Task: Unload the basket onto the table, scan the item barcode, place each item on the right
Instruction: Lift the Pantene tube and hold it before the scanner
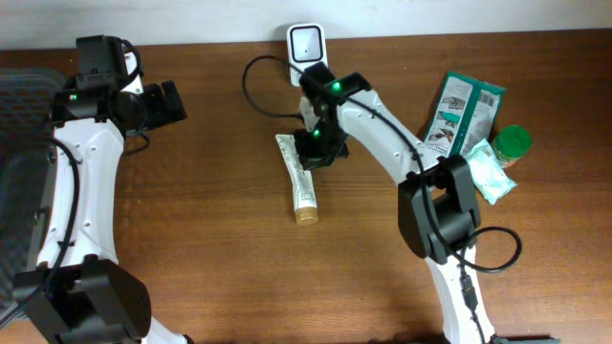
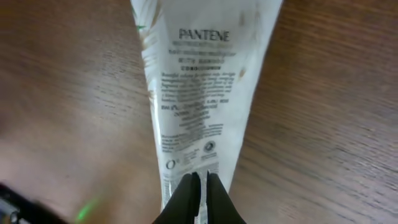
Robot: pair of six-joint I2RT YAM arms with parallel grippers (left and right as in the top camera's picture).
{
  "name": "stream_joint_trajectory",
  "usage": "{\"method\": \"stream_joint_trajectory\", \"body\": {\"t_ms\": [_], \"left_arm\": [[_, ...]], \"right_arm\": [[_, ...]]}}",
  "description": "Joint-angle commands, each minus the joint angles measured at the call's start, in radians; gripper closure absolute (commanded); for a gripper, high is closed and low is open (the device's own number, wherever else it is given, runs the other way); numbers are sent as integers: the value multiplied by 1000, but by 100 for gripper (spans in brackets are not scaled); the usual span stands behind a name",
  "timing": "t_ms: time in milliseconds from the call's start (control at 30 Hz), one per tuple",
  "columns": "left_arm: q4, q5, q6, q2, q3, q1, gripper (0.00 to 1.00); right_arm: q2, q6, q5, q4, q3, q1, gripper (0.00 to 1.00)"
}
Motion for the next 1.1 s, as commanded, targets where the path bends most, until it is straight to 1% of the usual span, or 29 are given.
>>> {"method": "stream_joint_trajectory", "body": {"t_ms": [0,433,500,733,900,1067], "left_arm": [[2,0,6,-9,6,3,1],[2,0,6,-9,6,3,1],[2,0,6,-9,6,3,1],[2,0,6,-9,6,3,1],[2,0,6,-9,6,3,1],[2,0,6,-9,6,3,1]], "right_arm": [[-32,-35,-60,-3,19,-1,96],[-2,-34,-46,21,2,56,96],[-2,-14,-12,32,-8,64,96],[-2,-16,-3,77,-14,57,96],[-2,-31,-5,64,-13,5,96],[-2,-61,-11,42,-24,25,96]]}}
